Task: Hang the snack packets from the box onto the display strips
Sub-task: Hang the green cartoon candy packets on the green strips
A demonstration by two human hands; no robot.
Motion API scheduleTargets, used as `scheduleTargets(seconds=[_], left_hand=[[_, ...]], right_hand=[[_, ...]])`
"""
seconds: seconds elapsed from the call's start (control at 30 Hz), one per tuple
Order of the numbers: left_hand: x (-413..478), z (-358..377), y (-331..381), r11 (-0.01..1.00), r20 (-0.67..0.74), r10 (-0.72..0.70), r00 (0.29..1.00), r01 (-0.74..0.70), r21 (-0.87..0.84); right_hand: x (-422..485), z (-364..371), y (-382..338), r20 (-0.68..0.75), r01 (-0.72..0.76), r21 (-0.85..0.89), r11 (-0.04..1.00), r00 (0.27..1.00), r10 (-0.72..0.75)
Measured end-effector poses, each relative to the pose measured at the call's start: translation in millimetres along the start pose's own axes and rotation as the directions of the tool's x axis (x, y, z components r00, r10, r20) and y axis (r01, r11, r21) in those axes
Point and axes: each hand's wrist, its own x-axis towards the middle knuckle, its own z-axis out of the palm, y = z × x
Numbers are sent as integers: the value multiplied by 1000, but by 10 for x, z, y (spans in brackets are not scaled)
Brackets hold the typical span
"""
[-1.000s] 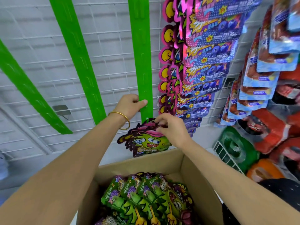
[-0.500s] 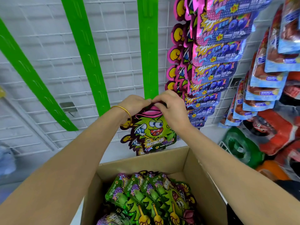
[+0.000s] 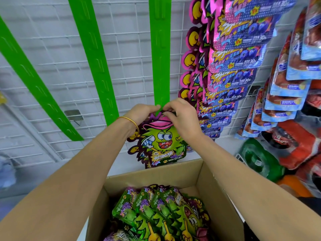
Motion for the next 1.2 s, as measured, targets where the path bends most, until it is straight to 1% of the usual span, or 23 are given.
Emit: scheduleTargets(seconds=[0.07, 0.17, 0.3, 0.4, 0.43, 0.47, 0.53, 0.57, 0.6, 0.63, 0.67, 0.7, 0.73, 0.77, 0.8, 0.83, 0.9, 0.93, 1.0, 1.03, 1.07, 1.1, 1.2], left_hand=[[-23, 9, 12, 999, -22, 10, 1000, -9, 32], [-67, 13, 0, 989, -27, 99, 995, -95, 112], [-157, 5, -66, 945, 74, 204, 976, -217, 246], [-244, 40, -101, 913, 118, 274, 954, -297, 281], [-287, 45, -133, 886, 90, 316, 945, -328, 329], [-353, 40, -174, 850, 29, 361, 932, -342, 401], [-490, -10, -290, 770, -105, 469, 877, -349, 534], [-577, -27, -351, 742, -133, 517, 846, -365, 563], [-669, -32, -424, 729, -131, 543, 829, -388, 564], [-758, -21, -515, 733, -110, 542, 833, -404, 547], [-858, 3, -606, 753, -83, 514, 854, -403, 520], [-938, 26, -720, 787, -62, 465, 883, -379, 487], [-1004, 44, -832, 827, -46, 402, 915, -340, 448], [-1038, 56, -939, 869, -38, 328, 944, -286, 403], [-1057, 68, -1022, 904, -35, 255, 966, -225, 363], [-1058, 76, -1076, 927, -34, 193, 981, -171, 332], [-1033, 85, -1107, 950, -41, 129, 991, -111, 293], [-1015, 86, -1107, 957, -49, 119, 992, -102, 271], [-990, 86, -1108, 971, -56, 99, 993, -84, 224], [-984, 83, -1114, 977, -57, 83, 995, -70, 202], [-984, 80, -1117, 982, -58, 66, 996, -54, 183], [-983, 78, -1123, 985, -61, 47, 997, -36, 168], [-978, 94, -1118, 988, -59, 18, 998, -9, 151]], right_hand=[[-2, 7, 21, 7, 1, -1, 1000, 1000, -1], [-57, 25, 84, 38, 22, -8, 1000, 999, -22], [-155, 33, 154, 37, 68, -31, 997, 997, -67], [-213, 11, 174, 16, 92, -57, 994, 996, -91], [-260, -2, 180, -5, 82, -64, 995, 997, -83], [-332, -20, 182, -34, 63, -64, 996, 997, -66], [-564, -27, 211, -76, -5, -21, 1000, 997, 4], [-719, 0, 250, -59, -63, 23, 998, 996, 64], [-887, 46, 299, -3, -140, 61, 988, 990, 140], [-1059, 119, 370, 96, -244, 72, 967, 967, 236], [-1222, 194, 432, 227, -362, 42, 931, 911, 344], [-1386, 291, 511, 374, -479, -2, 878, 814, 445], [-1542, 382, 566, 517, -578, -58, 814, 680, 520], [-1690, 467, 612, 629, -645, -121, 755, 538, 561], [-1835, 540, 638, 703, -678, -194, 709, 408, 583], [-1988, 617, 668, 740, -695, -252, 674, 310, 597], [-2259, 712, 665, 771, -714, -334, 615, 169, 614], [-2395, 756, 668, 779, -716, -359, 598, 123, 614], [-2583, 818, 661, 789, -719, -396, 570, 51, 612], [-2658, 850, 672, 787, -716, -407, 568, 41, 616], [-2708, 873, 683, 775, -696, -427, 578, 49, 631], [-2737, 882, 684, 756, -675, -442, 591, 74, 650], [-2777, 884, 658, 714, -634, -450, 630, 169, 680]])
